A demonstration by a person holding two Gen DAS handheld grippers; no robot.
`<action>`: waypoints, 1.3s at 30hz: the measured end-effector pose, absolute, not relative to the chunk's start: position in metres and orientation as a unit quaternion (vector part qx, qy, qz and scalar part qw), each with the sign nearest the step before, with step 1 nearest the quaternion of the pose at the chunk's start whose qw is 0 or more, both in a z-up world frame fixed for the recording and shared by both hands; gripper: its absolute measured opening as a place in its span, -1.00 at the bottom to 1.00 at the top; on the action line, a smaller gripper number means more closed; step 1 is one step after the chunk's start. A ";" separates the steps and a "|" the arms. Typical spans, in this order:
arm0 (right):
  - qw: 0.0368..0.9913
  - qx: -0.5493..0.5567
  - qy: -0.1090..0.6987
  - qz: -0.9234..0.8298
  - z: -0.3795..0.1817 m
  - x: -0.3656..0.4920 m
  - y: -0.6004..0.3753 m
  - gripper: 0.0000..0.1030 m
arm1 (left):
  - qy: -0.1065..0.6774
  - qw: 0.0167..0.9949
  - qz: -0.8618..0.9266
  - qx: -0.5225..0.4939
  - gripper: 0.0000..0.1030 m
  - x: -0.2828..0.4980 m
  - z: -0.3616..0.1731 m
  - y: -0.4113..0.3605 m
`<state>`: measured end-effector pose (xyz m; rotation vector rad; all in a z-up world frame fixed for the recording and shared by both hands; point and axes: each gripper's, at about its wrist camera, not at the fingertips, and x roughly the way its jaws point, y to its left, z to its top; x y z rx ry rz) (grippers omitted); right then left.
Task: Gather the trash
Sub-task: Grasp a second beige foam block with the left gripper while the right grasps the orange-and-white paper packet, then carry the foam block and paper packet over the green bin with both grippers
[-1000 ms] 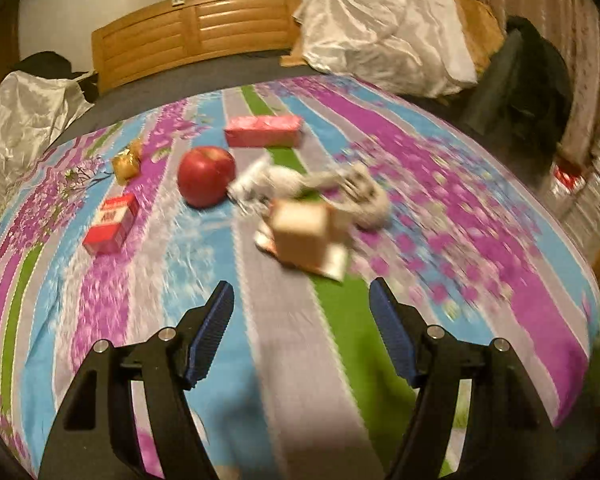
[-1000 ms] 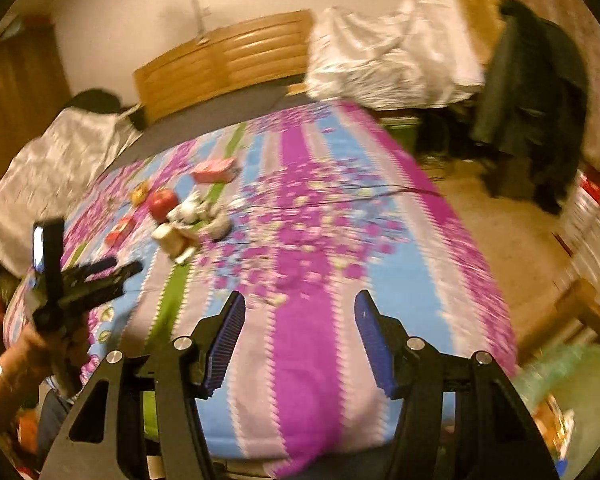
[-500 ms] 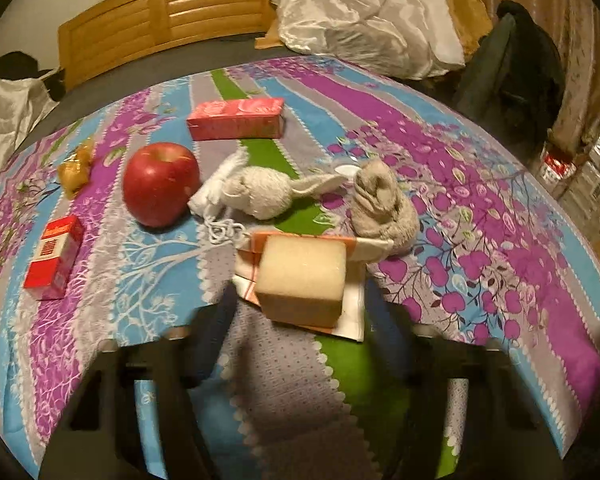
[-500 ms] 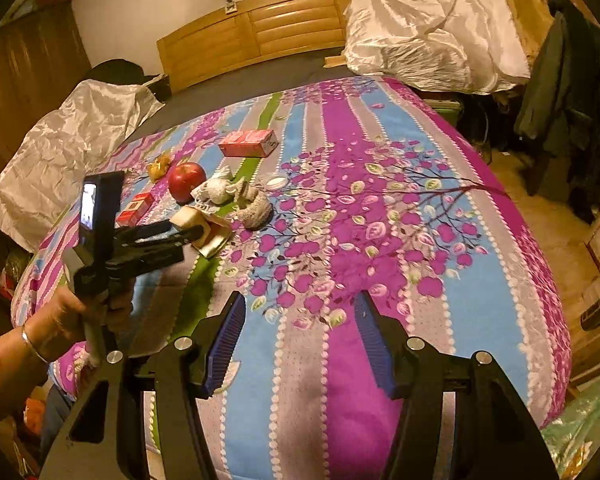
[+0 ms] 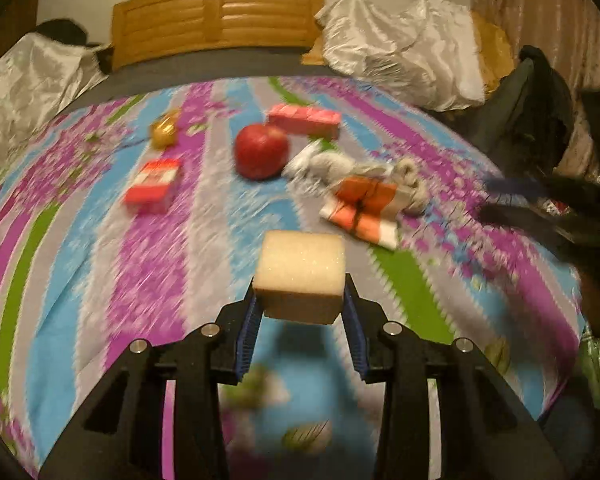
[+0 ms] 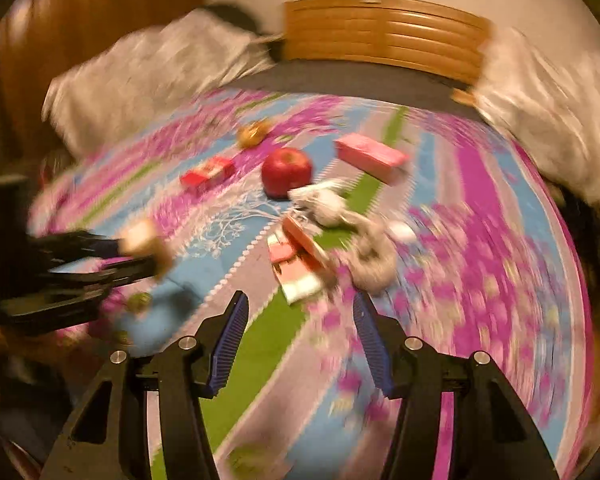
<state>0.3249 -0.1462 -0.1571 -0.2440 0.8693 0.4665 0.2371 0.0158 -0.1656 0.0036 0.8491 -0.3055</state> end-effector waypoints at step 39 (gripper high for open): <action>0.904 0.077 0.408 0.097 -0.106 0.088 -0.219 -0.90 | 0.381 0.888 -0.248 0.073 -0.29 0.139 -0.133 -0.068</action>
